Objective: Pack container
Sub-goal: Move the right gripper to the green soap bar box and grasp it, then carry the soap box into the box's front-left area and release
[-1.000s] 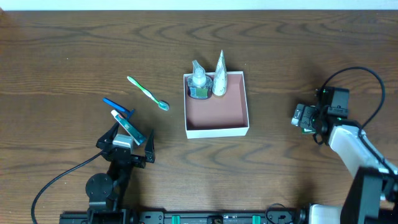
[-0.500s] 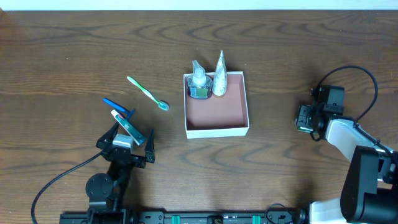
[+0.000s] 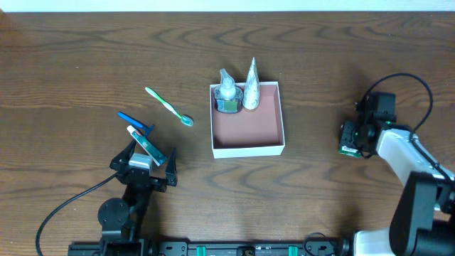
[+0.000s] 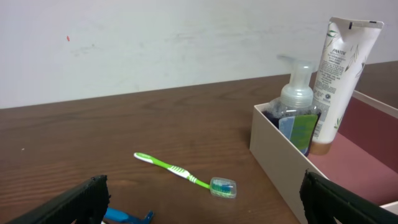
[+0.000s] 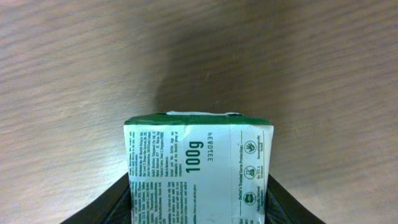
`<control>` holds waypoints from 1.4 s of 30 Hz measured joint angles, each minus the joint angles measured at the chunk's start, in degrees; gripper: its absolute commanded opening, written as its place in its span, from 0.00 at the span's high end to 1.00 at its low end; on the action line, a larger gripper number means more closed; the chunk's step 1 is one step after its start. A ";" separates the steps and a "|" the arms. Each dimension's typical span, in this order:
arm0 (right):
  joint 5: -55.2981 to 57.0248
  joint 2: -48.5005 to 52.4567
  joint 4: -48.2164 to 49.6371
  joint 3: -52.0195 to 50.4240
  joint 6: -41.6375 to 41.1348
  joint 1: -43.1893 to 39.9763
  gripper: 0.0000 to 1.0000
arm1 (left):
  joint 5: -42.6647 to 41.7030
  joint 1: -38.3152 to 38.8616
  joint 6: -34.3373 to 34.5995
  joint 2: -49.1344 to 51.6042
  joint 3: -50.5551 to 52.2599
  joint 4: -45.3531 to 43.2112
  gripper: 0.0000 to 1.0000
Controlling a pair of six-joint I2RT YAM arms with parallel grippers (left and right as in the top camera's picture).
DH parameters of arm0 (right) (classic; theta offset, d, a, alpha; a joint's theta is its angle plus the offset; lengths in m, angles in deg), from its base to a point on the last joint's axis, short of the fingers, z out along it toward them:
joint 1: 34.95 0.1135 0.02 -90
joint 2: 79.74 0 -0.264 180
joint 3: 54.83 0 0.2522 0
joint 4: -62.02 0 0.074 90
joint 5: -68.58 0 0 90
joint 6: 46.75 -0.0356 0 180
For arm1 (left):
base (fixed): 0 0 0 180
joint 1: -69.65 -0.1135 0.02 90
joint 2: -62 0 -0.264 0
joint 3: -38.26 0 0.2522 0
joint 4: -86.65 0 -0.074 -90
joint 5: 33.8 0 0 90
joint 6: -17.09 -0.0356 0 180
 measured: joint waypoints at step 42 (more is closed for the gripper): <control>-3.89 1.46 4.70 15.21 -16.68 49.96 0.71 | 0.00 0.00 0.00 0.00 0.00 0.00 0.02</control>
